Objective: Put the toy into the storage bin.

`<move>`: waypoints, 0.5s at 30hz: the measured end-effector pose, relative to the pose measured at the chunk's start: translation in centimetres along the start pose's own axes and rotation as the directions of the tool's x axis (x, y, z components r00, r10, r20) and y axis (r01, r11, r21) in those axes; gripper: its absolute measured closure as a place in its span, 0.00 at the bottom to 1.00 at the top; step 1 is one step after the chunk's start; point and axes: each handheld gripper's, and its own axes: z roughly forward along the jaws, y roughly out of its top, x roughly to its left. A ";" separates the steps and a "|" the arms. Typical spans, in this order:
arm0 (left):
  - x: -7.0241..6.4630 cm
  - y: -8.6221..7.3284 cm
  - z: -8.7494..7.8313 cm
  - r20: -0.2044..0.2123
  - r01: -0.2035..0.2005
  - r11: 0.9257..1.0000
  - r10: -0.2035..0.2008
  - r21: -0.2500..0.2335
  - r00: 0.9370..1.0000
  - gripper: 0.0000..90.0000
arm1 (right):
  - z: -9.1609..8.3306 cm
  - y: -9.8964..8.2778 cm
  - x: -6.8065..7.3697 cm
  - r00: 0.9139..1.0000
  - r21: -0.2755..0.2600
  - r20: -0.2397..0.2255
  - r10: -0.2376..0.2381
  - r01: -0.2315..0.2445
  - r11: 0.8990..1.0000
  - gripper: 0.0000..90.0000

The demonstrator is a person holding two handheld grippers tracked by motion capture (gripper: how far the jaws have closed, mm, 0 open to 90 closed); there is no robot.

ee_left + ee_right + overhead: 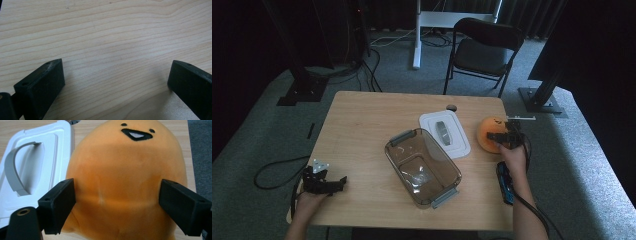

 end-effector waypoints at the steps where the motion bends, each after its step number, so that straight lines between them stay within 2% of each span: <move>1: 0.0 0.0 0.0 0.000 0.001 1.000 -0.001 0.000 1.000 0.01 | 0.0 0.0 0.0 1.000 0.002 0.002 -0.002 0.002 1.000 0.15; 8: 0.0 0.0 0.0 0.000 0.001 1.000 -0.001 -0.001 1.000 0.01 | 0.4 -0.4 -0.4 1.000 0.023 0.022 0.004 -0.005 1.000 0.17; 15: 0.0 0.0 0.0 0.000 0.000 1.000 0.000 0.000 1.000 0.01 | 0.7 -0.6 0.0 1.000 0.029 0.018 -0.014 0.014 0.999 0.27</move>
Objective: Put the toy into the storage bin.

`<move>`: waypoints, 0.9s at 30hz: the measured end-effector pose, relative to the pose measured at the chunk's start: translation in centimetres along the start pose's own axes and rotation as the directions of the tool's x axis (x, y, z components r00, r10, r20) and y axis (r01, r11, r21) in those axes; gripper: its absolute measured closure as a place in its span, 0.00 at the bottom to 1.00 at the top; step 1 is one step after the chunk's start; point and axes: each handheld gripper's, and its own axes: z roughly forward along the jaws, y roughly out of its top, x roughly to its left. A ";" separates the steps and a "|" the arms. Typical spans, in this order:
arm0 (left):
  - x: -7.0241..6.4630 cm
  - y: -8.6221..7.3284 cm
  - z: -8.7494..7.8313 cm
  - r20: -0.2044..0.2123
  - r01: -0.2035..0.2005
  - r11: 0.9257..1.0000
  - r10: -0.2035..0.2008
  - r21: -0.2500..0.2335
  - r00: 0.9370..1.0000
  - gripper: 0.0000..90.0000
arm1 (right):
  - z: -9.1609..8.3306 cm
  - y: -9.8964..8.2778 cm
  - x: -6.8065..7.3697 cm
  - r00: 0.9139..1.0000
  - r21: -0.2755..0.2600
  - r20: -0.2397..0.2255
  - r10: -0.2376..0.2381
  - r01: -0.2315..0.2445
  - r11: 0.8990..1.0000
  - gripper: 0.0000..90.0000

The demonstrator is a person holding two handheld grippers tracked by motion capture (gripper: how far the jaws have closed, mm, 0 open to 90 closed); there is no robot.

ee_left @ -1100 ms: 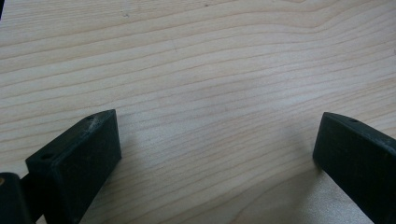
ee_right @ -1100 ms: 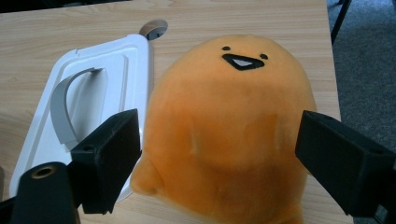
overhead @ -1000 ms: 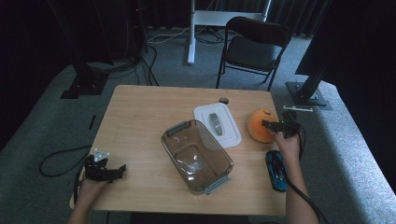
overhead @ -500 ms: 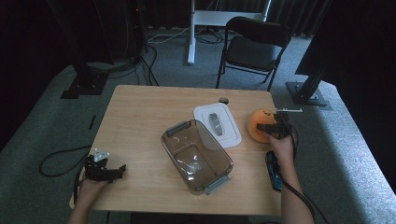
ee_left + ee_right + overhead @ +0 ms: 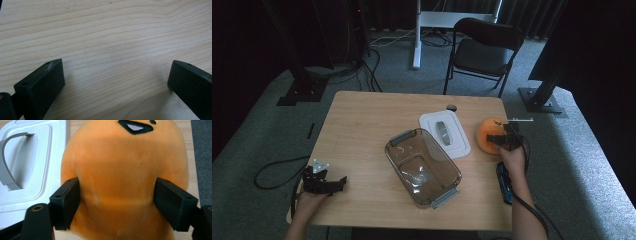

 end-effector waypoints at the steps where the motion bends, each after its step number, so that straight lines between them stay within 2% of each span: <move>1: 0.0 0.0 0.0 0.000 0.000 1.000 0.000 0.000 1.000 0.01 | 0.1 -0.1 0.1 1.000 -0.002 -0.003 -0.002 0.002 1.000 0.29; 5: 0.0 0.0 0.0 0.000 0.000 1.000 0.000 0.000 1.000 0.01 | 0.2 -0.3 0.1 1.000 -0.003 -0.026 0.003 -0.003 1.000 0.36; 10: 0.0 0.0 0.0 0.000 0.000 1.000 0.000 0.000 1.000 0.01 | 0.0 -0.4 0.3 1.000 -0.002 -0.021 -0.018 0.018 1.000 0.57; 17: 0.0 0.0 0.0 0.000 0.000 1.000 0.000 0.000 1.000 0.01 | -1.2 -0.2 0.0 1.000 -0.024 -0.019 0.000 0.000 1.000 0.77; 21: 0.0 0.0 0.0 0.000 0.000 1.000 0.000 0.000 1.000 0.01 | -2.0 0.1 -0.2 1.000 -0.030 -0.026 -0.018 0.017 0.999 0.80; 25: 0.0 0.0 0.0 0.000 0.000 1.000 0.000 0.000 1.000 0.01 | -2.7 0.4 0.7 0.997 -0.038 -0.017 -0.074 0.074 0.997 0.80; 27: 0.0 0.0 0.0 0.000 0.000 1.000 0.000 0.000 1.000 0.01 | -3.1 0.6 0.9 0.997 -0.047 -0.028 -0.076 0.075 0.996 0.80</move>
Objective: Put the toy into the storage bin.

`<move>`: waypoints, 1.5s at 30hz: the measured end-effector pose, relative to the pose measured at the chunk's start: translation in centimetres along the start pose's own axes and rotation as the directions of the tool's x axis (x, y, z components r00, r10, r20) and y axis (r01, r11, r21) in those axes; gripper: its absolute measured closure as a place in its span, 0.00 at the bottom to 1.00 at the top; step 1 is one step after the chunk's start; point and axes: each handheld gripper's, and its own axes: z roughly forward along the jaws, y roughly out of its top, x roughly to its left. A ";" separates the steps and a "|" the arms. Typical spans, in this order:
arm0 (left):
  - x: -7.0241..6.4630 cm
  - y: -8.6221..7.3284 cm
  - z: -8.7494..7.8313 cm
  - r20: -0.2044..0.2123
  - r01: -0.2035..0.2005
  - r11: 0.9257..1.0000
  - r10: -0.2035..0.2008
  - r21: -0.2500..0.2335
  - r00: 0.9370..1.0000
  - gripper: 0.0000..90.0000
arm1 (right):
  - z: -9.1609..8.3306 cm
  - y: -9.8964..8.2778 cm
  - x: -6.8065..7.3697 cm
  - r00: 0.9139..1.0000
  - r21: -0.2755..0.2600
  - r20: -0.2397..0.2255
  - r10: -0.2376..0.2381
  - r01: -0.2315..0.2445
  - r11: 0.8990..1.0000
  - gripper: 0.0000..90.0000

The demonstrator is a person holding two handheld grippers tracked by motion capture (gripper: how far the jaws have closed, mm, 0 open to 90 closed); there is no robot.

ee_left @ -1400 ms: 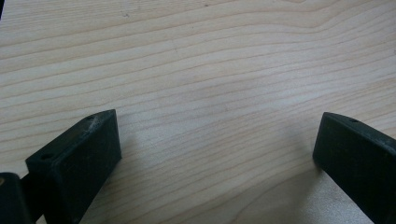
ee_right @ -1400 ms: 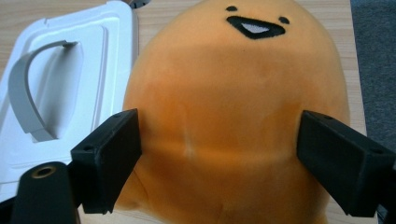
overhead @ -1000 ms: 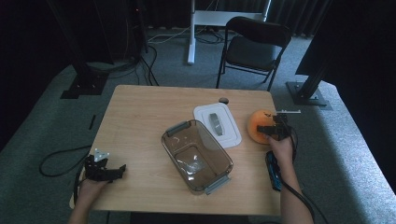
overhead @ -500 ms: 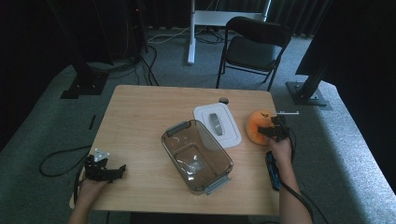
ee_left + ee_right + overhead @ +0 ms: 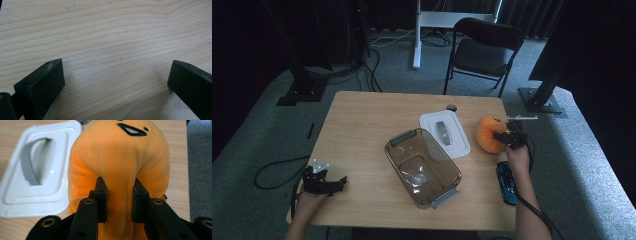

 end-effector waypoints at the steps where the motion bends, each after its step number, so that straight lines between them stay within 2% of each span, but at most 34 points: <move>1: 0.0 0.0 0.0 0.000 0.000 1.000 0.000 0.000 1.000 0.01 | -0.2 0.1 0.2 1.000 -0.007 -0.006 -0.010 0.010 1.000 0.80; 8: 0.0 0.0 0.0 0.000 0.000 1.000 0.000 0.000 1.000 0.01 | -1.8 0.8 1.7 0.997 -0.031 -0.029 -0.066 0.065 0.997 0.80; 16: 0.0 0.0 0.0 0.000 0.000 1.000 0.000 0.000 1.000 0.01 | -3.9 1.6 3.2 0.991 -0.066 -0.052 -0.126 0.122 0.990 0.80; 24: 0.0 0.0 0.0 0.000 -0.001 1.000 0.001 0.001 1.000 0.01 | -6.1 2.1 5.5 0.976 -0.109 -0.091 -0.197 0.187 0.976 0.80; 26: 0.0 0.0 0.0 0.000 -0.001 1.000 0.001 0.000 1.000 0.01 | -6.6 2.3 6.2 0.971 -0.121 -0.101 -0.218 0.205 0.971 0.80; 29: 0.0 0.0 0.0 0.000 -0.003 1.000 0.003 0.001 1.000 0.01 | -7.7 2.5 7.3 0.962 -0.147 -0.141 -0.235 0.214 0.966 0.80; 36: 0.0 0.0 0.0 -0.001 0.000 1.000 0.000 -0.002 1.000 0.01 | -9.8 2.8 10.4 0.929 -0.203 -0.183 -0.322 0.285 0.937 0.80; 37: 0.0 0.0 0.0 -0.001 0.000 1.000 0.000 -0.002 1.000 0.01 | -9.8 2.8 10.4 0.929 -0.203 -0.183 -0.322 0.285 0.937 0.80; 39: 0.0 0.0 0.0 -0.001 0.000 1.000 0.000 -0.001 1.000 0.01 | -10.4 2.7 11.3 0.916 -0.217 -0.195 -0.349 0.307 0.927 0.80; 41: 0.0 0.0 0.0 0.000 0.001 1.000 -0.001 -0.002 1.000 0.01 | -10.8 2.6 11.8 0.910 -0.223 -0.209 -0.357 0.311 0.924 0.80; 42: 0.0 0.0 0.0 0.000 0.001 1.000 -0.001 -0.002 1.000 0.01 | -11.0 2.6 12.2 0.903 -0.229 -0.213 -0.374 0.325 0.917 0.80; 45: 0.0 0.0 0.0 0.000 0.001 1.000 -0.001 0.000 1.000 0.01 | -11.3 2.4 12.8 0.891 -0.238 -0.233 -0.389 0.336 0.911 0.80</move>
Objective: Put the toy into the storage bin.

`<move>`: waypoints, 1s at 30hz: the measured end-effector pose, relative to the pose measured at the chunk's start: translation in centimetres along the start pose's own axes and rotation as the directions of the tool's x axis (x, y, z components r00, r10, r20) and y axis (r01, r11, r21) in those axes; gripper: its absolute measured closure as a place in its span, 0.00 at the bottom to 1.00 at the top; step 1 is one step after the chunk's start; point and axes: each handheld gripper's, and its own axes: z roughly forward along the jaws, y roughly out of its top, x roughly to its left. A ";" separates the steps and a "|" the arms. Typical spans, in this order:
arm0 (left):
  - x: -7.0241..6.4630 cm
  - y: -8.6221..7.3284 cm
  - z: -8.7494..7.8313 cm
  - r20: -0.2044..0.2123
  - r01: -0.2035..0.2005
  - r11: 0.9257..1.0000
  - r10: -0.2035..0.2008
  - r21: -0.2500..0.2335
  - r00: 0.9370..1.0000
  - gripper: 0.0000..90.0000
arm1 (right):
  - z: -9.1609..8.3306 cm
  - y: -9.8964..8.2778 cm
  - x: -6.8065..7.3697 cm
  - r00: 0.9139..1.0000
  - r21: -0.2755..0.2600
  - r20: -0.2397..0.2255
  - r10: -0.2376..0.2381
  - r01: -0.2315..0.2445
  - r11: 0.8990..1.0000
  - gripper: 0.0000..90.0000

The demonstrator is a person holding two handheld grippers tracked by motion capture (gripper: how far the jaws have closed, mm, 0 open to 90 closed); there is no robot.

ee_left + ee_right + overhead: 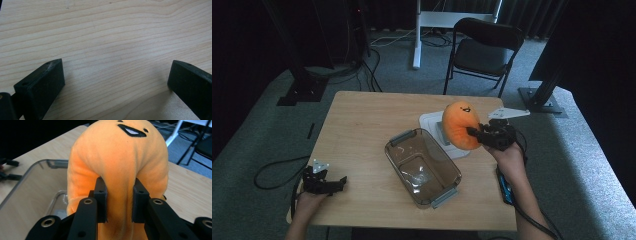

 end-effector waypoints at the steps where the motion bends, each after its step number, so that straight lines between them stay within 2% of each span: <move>1: 0.0 0.0 0.0 0.000 -0.001 1.000 0.001 0.001 1.000 0.01 | 0.0 0.1 0.2 1.000 0.003 -0.008 -0.002 0.002 1.000 0.80; 8: 0.0 0.0 0.0 -0.001 -0.001 1.000 0.001 0.000 1.000 0.01 | -0.1 0.4 2.1 0.997 -0.010 -0.070 -0.046 0.045 0.999 0.79; 13: 0.0 0.0 0.0 0.000 -0.001 1.000 0.001 0.000 1.000 0.01 | 0.2 0.5 3.9 0.989 0.001 -0.110 -0.101 0.101 0.995 0.79; 17: 0.0 0.0 0.0 0.000 -0.002 1.000 0.002 0.001 1.000 0.01 | 0.6 0.4 4.9 0.983 0.009 -0.139 -0.119 0.122 0.993 0.79; 22: 0.0 0.0 0.0 -0.001 -0.001 1.000 0.001 0.000 1.000 0.01 | 0.9 0.4 6.1 0.972 0.016 -0.179 -0.149 0.154 0.988 0.79; 26: 0.0 0.0 0.0 -0.001 -0.001 1.000 0.001 -0.001 1.000 0.01 | 1.1 0.3 6.9 0.960 0.022 -0.223 -0.169 0.178 0.984 0.79; 30: 0.0 0.0 0.0 -0.001 -0.001 1.000 0.001 -0.001 1.000 0.01 | 1.4 0.0 7.7 0.952 0.036 -0.237 -0.192 0.207 0.978 0.78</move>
